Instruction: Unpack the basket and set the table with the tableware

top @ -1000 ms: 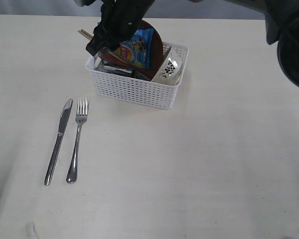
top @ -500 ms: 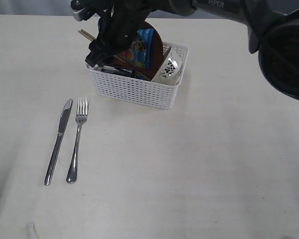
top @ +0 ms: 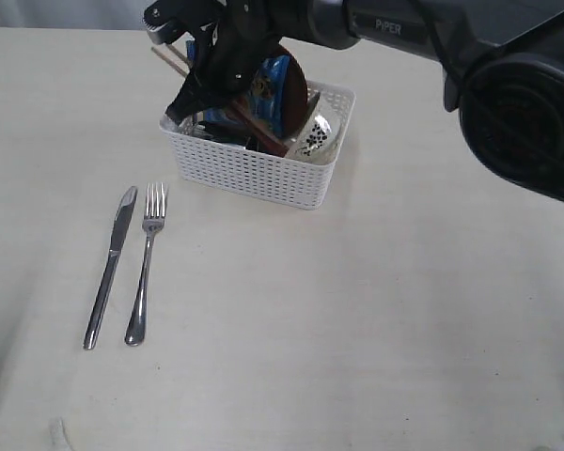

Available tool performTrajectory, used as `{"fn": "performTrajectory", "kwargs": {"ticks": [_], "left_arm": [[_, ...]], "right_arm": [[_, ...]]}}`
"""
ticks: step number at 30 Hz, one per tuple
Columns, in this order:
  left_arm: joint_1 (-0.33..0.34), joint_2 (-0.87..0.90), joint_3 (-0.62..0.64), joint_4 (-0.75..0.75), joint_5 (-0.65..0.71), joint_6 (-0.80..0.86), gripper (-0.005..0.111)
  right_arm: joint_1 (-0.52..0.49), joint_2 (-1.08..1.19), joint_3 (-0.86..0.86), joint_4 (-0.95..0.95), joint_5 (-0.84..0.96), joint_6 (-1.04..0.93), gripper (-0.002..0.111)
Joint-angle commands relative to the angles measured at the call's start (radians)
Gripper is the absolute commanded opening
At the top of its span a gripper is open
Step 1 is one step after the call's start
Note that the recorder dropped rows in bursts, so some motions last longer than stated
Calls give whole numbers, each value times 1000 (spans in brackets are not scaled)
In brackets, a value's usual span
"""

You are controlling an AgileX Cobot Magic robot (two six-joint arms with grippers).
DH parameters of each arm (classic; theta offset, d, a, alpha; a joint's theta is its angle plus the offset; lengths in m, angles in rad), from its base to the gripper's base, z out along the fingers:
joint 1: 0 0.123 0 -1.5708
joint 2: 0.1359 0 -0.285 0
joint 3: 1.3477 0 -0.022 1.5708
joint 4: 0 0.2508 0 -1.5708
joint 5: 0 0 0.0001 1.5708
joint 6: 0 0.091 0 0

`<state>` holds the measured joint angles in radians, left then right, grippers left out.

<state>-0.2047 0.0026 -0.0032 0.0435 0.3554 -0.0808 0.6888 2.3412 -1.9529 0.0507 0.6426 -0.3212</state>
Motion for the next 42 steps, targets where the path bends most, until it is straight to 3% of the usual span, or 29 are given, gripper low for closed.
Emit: {"fn": "performTrajectory", "kwargs": {"ticks": [1,15,42], "left_arm": [[-5,-3,3,9,-11,-4,0],[-5,-3,3,9,-11,-4,0],[-5,-3,3,9,-11,-4,0]], "right_arm": [[1,-1,-66,22,51,12,-1],[1,-66,-210,53,137,12,-1],[-1,-313,-210,-16,332,113,-1]]}}
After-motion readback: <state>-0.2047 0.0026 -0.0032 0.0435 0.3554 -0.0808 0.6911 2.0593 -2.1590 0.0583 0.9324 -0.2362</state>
